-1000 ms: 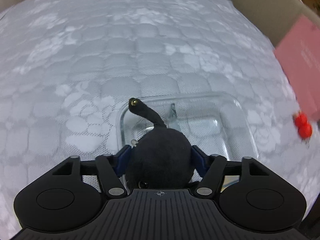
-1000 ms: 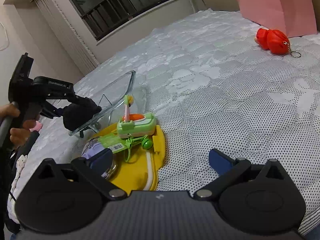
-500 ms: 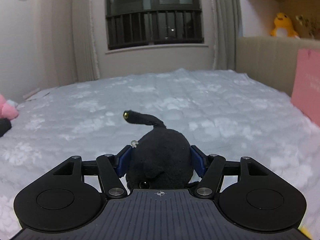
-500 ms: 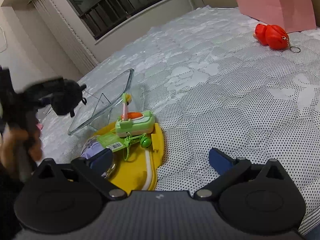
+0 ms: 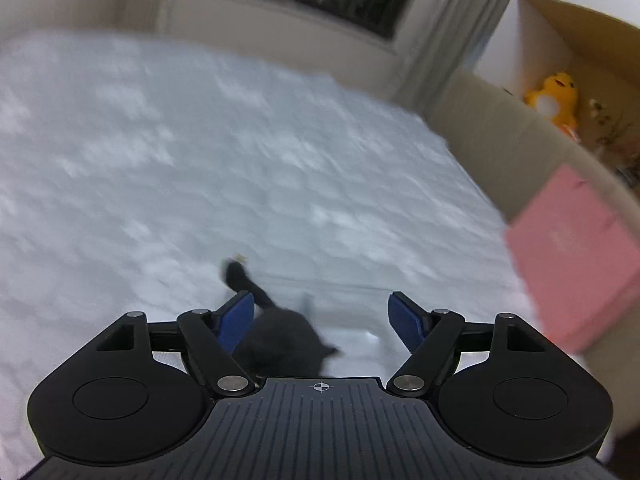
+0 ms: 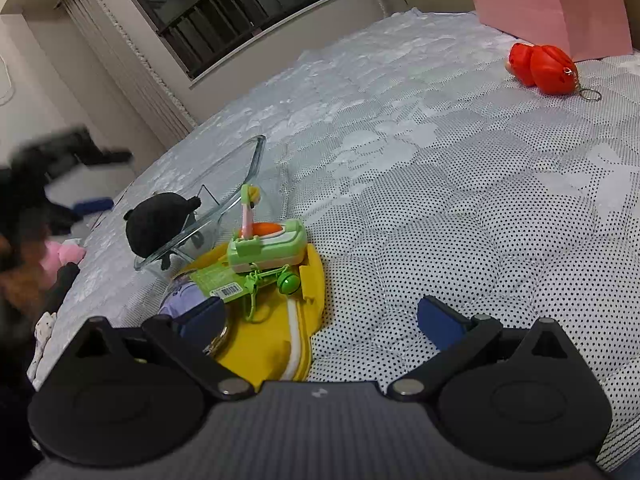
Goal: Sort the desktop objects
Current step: 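Lower the cat into the glass container and open the left gripper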
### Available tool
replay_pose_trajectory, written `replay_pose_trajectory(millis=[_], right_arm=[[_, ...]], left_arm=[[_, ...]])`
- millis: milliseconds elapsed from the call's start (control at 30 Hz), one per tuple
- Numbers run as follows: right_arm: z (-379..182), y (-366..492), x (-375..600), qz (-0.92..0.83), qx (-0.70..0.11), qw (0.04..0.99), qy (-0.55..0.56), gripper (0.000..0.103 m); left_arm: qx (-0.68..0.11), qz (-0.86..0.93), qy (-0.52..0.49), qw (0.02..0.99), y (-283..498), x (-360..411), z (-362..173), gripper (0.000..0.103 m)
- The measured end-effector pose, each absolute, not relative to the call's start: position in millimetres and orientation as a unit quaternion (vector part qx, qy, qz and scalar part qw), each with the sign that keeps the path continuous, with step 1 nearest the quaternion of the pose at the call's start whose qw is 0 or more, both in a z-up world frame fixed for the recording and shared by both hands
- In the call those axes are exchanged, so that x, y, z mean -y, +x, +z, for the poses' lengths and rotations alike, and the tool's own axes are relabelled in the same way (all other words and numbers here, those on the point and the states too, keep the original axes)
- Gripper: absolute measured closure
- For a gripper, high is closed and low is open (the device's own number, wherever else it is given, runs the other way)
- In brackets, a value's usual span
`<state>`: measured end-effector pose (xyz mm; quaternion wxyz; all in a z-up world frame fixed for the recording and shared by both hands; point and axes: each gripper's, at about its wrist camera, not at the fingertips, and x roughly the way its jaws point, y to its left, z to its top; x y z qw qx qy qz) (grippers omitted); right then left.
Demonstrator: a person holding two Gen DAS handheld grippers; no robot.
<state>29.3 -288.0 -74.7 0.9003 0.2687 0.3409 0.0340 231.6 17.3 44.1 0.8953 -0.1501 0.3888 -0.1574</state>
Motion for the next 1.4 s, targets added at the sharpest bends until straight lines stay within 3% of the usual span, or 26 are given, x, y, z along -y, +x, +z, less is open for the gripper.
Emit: replay_pose_trajectory(millis=[33,300,600,733,867,1000,1300,1367,1400], right_arm=[[-74,29,288,0.034,-0.341,0.901,0.268,0.000],[-74,29,289,0.037,-0.340,0.899,0.273,0.000],[-76,30,286,0.035,-0.342,0.902,0.261,0.000],[-75,29,288,0.038,-0.340,0.901,0.269,0.000],[-76,29,289,0.037,-0.339,0.900,0.272,0.000],[-75,28,288,0.038,-0.338,0.900,0.271,0.000],[-72,27,289,0.041,-0.335,0.901,0.274,0.000],[-70,26,288,0.045,-0.332,0.902,0.273,0.000],[-67,26,287,0.046,-0.330,0.903,0.272,0.000]], left_arm=[[-0.409,-0.165,-0.165,0.882,239,-19,44,0.033],[-0.488,-0.149,-0.212,0.834,271,-27,0,0.033],[-0.491,-0.123,-0.121,0.854,259,-7,-20,0.035],[-0.468,-0.137,-0.156,0.859,256,-16,-1,0.046],[-0.466,-0.154,-0.180,0.852,255,-17,14,0.048],[-0.504,-0.154,-0.197,0.826,268,-11,-12,0.049],[-0.475,-0.139,-0.196,0.846,259,-12,-21,0.063],[-0.446,-0.146,-0.183,0.864,243,-12,-16,0.060],[-0.435,-0.144,-0.181,0.870,232,-13,-14,0.050]])
